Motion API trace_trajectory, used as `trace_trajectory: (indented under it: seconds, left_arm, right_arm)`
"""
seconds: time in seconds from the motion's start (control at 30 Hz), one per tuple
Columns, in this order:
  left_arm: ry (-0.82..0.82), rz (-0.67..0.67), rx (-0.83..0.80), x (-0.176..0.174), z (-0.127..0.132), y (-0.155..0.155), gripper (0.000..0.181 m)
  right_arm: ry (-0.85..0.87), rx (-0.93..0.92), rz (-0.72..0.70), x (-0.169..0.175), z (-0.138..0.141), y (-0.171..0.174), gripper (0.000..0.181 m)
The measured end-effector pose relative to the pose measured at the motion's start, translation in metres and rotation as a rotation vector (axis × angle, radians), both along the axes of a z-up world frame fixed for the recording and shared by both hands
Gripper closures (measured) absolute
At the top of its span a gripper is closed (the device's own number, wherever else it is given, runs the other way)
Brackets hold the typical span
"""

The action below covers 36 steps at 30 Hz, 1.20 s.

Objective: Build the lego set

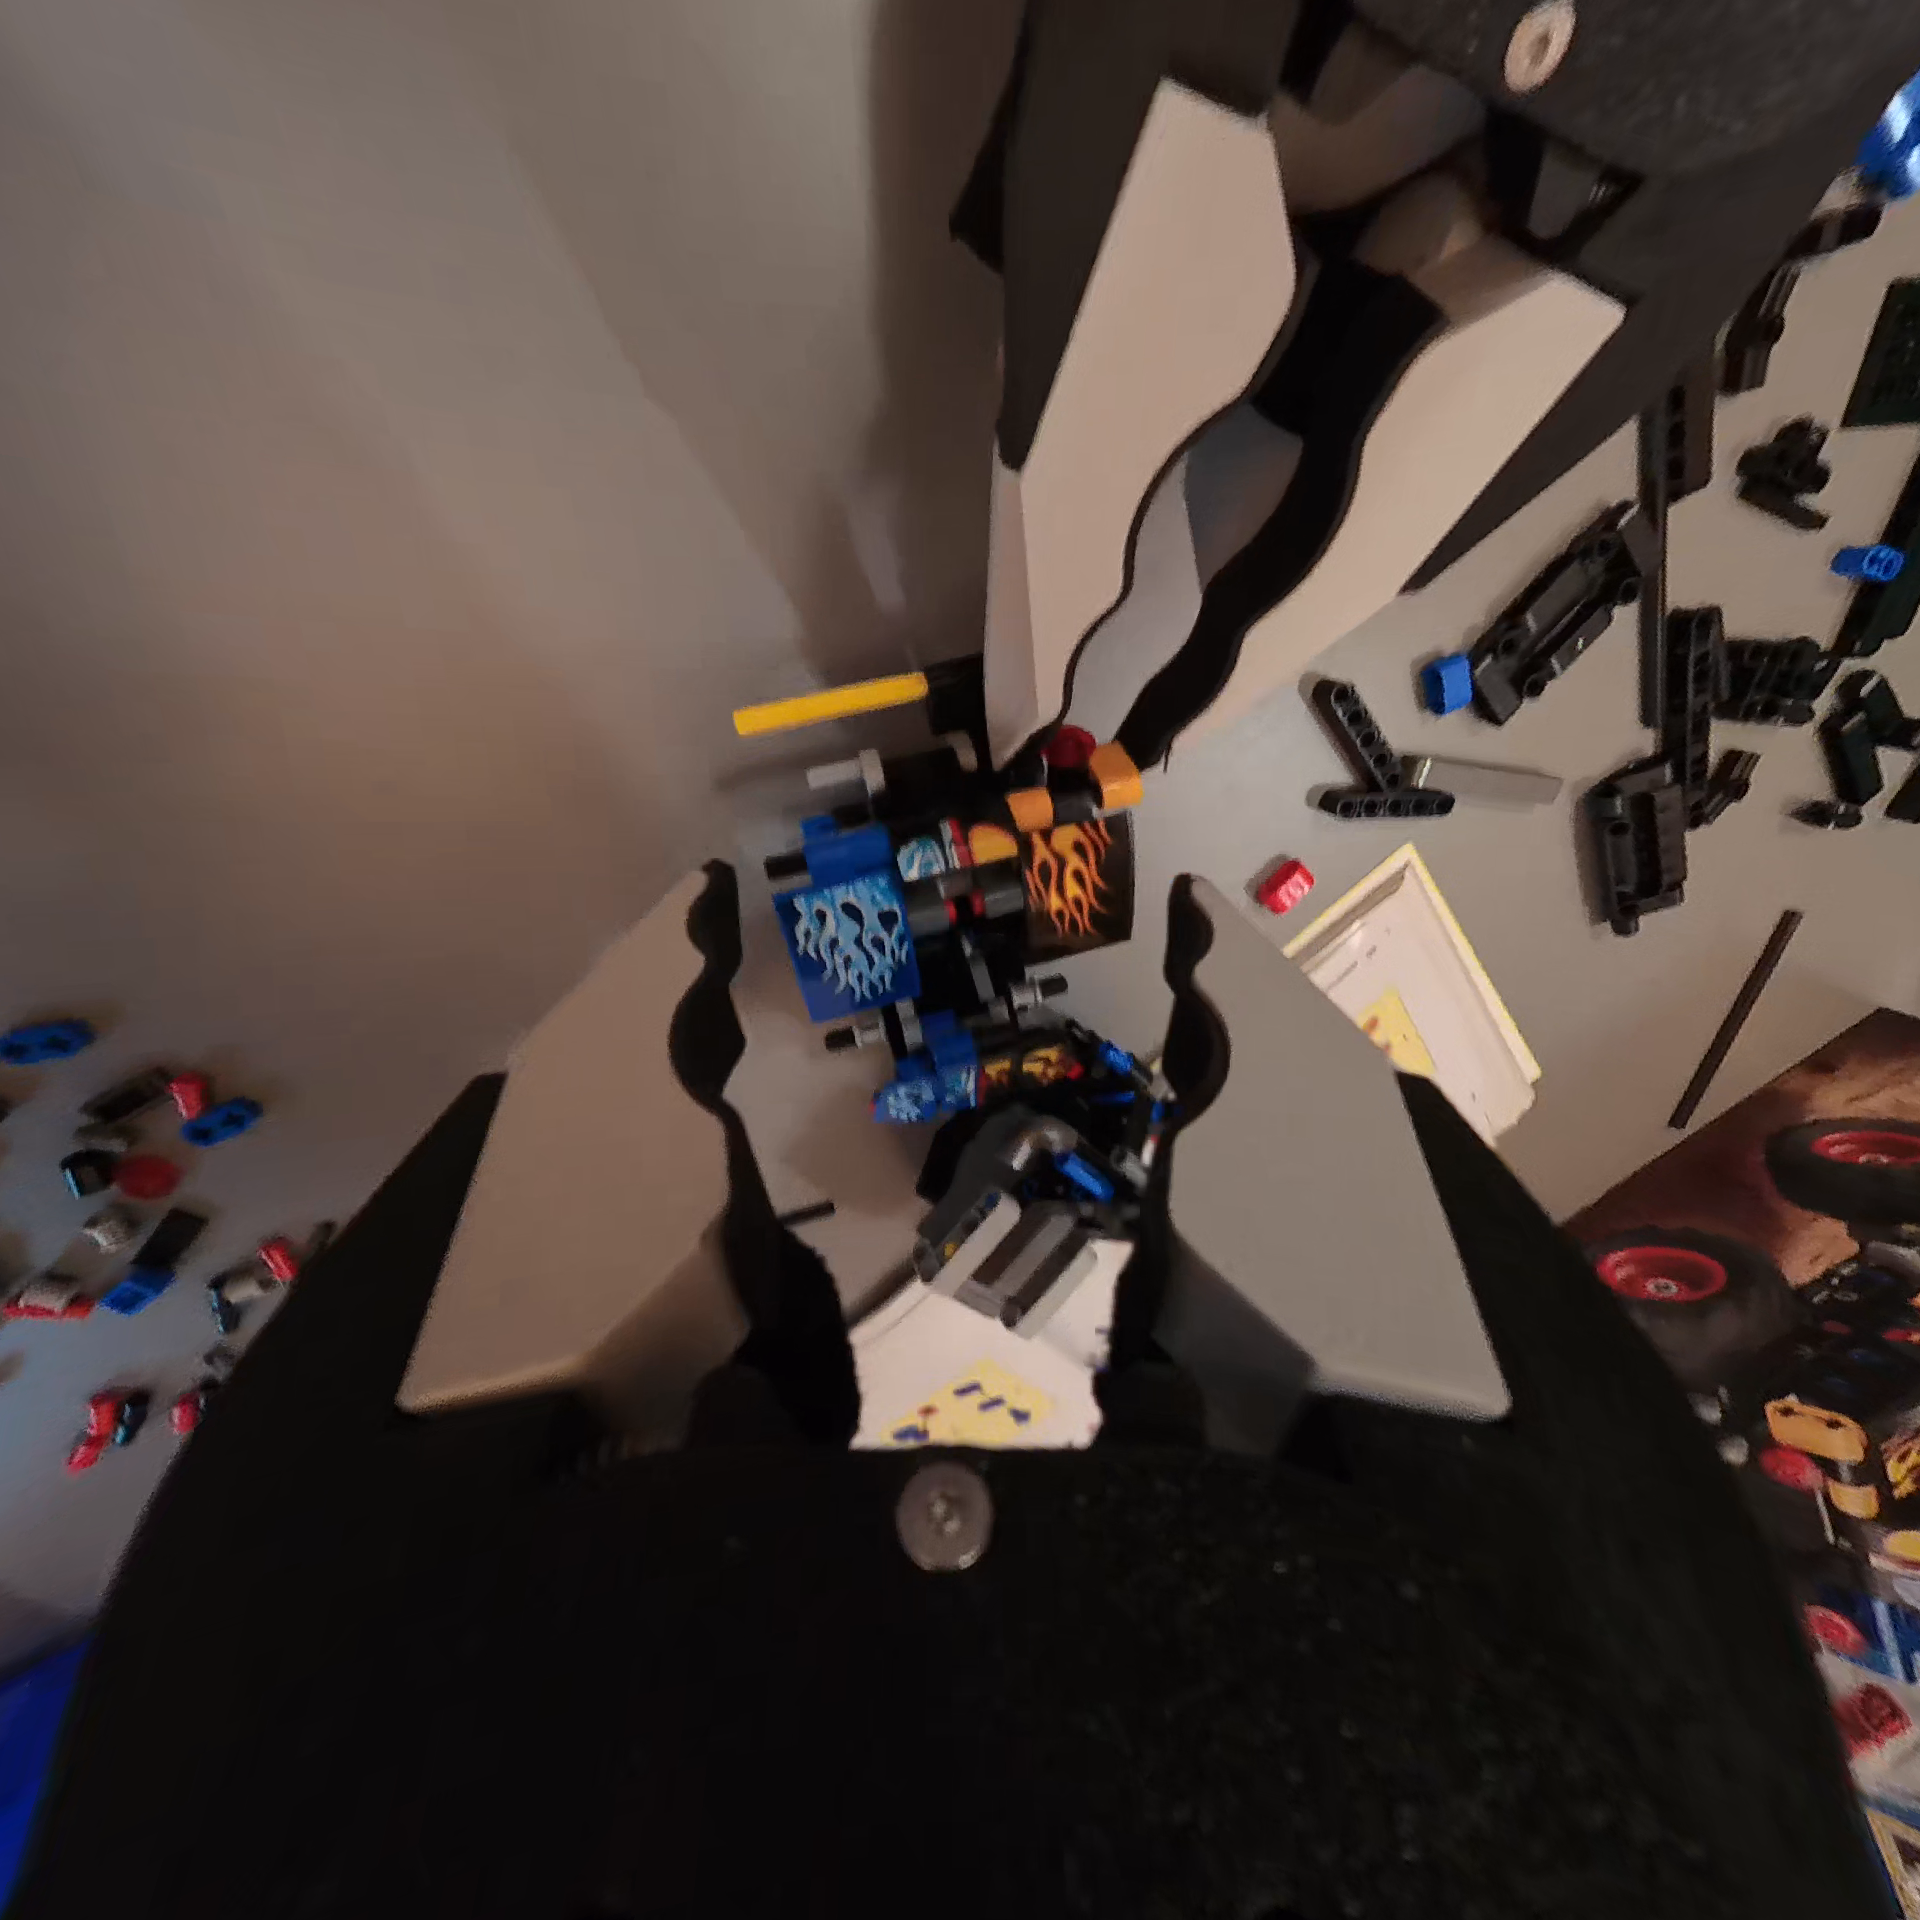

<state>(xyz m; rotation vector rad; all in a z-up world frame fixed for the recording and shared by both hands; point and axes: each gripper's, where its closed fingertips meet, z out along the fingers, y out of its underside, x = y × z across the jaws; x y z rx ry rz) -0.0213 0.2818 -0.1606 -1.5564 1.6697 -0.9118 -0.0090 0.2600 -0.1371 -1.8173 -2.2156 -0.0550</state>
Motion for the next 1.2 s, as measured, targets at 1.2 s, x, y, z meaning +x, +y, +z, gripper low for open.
trace_trajectory:
  seconds: [1.2]
  left_arm:
    - [0.012, 0.042, 0.085, 0.006, -0.003, 0.014, 0.166]
  right_arm:
    - [0.091, -0.093, -0.046, -0.012, -0.014, 0.01, 0.106]
